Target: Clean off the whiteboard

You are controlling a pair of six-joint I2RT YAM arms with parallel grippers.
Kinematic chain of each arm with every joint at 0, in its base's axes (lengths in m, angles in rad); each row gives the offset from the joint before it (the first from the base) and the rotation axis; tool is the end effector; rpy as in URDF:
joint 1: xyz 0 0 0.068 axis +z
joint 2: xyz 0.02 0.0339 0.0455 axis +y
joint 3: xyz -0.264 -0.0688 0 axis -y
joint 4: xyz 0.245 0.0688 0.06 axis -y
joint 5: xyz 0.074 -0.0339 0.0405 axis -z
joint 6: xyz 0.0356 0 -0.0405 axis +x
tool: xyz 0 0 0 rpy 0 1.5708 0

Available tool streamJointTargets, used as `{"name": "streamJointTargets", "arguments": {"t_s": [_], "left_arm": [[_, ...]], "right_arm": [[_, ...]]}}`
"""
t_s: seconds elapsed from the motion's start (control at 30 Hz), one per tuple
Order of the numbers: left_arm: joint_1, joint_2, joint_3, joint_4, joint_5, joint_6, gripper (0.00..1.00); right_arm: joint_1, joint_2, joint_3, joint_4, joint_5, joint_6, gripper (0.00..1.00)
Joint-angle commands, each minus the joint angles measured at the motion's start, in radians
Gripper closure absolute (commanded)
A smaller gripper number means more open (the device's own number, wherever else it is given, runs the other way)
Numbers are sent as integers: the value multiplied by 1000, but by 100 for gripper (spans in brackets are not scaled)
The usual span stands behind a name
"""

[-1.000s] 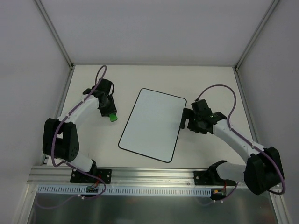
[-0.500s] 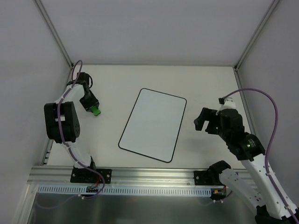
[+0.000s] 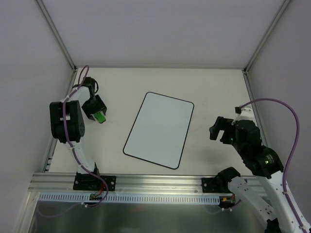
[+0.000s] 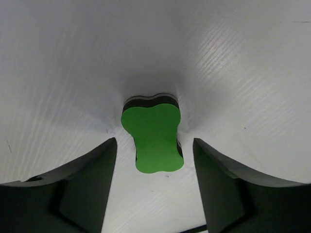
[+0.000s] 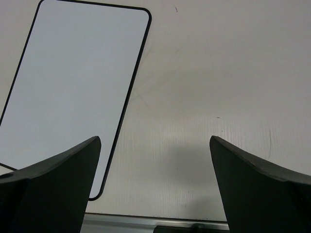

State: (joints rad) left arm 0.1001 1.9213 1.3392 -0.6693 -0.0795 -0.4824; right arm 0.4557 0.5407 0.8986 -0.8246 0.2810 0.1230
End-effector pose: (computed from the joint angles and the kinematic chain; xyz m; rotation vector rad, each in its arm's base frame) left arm 0.3805 0.0411 0.1729 -0.8250 2.6894 0.0238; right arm 0.0930 0.0346 0.3427 -0.1602 2.0124 0.0808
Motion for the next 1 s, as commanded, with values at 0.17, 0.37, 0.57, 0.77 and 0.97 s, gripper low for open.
{"name": "streamJointTargets", "arguments": {"t_s": [0.17, 0.37, 0.57, 0.77, 0.97], "left_arm": [[13, -396, -54, -65, 15, 34, 1], [13, -826, -118, -95, 107, 149, 1], [9, -1227, -141, -153, 138, 241, 1], [-3, -1461, -86, -185, 178, 261, 1], [-59, -1574, -73, -231, 195, 263, 1]], "right_arm": [[-3, -38, 77, -22, 70, -68, 1], [-2, -51, 197, -111, 86, -146, 1], [-2, -139, 296, -123, 132, -221, 1], [-2, -212, 376, -133, 147, -313, 1], [-2, -291, 362, -133, 153, -339, 1]]}}
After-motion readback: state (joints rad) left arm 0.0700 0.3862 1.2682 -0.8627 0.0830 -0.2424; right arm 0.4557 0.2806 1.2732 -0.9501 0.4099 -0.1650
